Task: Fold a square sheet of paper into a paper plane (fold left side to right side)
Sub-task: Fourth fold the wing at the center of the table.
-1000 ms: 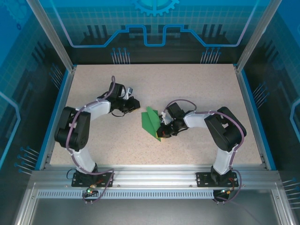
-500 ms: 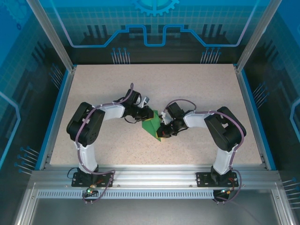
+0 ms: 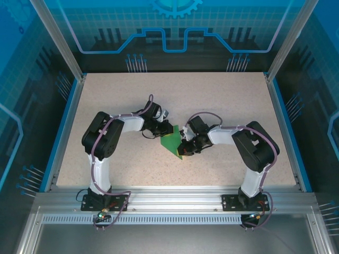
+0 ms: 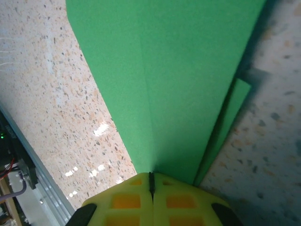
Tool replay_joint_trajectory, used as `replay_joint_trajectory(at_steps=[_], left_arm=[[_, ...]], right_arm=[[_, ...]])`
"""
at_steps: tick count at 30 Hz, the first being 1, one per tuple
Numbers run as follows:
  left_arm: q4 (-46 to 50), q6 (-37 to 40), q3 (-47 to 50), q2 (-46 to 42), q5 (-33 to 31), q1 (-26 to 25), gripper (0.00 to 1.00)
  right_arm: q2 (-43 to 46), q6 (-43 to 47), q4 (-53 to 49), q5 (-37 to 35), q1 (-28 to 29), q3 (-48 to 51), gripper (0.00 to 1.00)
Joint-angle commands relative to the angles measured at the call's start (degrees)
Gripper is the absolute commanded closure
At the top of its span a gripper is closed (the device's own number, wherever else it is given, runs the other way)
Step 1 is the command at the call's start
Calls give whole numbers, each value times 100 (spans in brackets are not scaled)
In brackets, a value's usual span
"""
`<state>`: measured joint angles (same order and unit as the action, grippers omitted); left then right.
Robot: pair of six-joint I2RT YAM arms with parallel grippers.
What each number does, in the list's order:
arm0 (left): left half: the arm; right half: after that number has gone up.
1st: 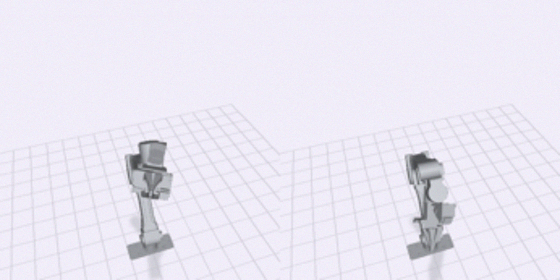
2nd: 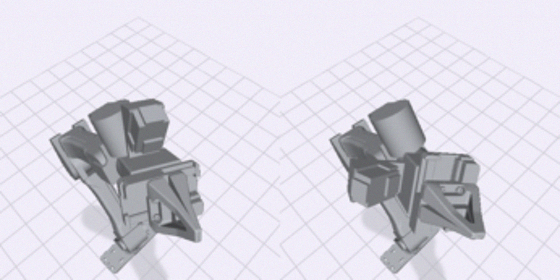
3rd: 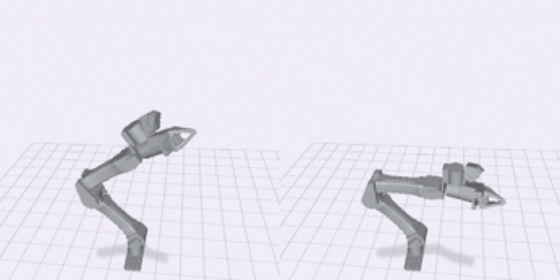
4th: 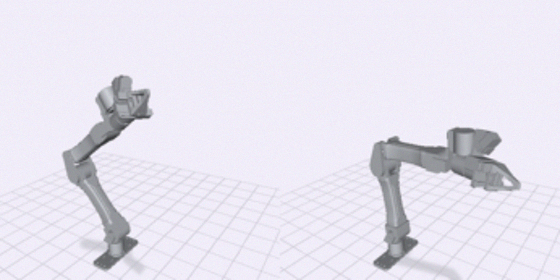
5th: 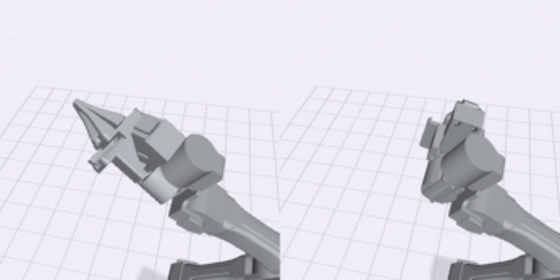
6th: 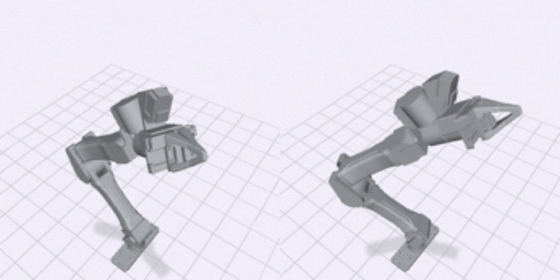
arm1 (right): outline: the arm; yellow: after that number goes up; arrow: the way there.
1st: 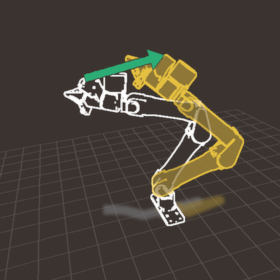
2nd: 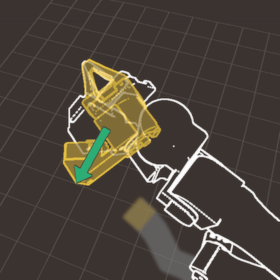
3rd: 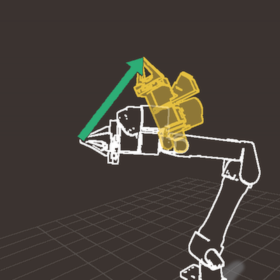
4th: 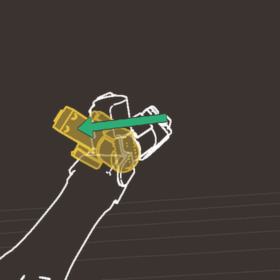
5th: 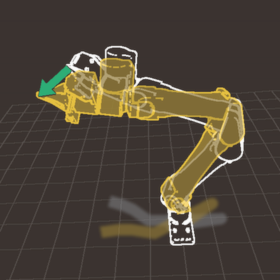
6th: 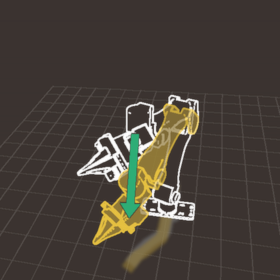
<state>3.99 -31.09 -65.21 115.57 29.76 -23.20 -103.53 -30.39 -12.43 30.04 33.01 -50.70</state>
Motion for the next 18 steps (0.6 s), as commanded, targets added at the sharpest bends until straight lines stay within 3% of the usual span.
replay_joint_trajectory(at_steps=[1,10,18], left_arm=[[173,157,163,304,-322,59,86],[37,75,342,221,-271,54,86],[5,23,360,231,-248,48,86]], right_arm=[[232,47,-970,-336,57,177,100],[896,-708,-467,-318,63,-269,100],[175,-1342,94,-643,131,-737,100]])
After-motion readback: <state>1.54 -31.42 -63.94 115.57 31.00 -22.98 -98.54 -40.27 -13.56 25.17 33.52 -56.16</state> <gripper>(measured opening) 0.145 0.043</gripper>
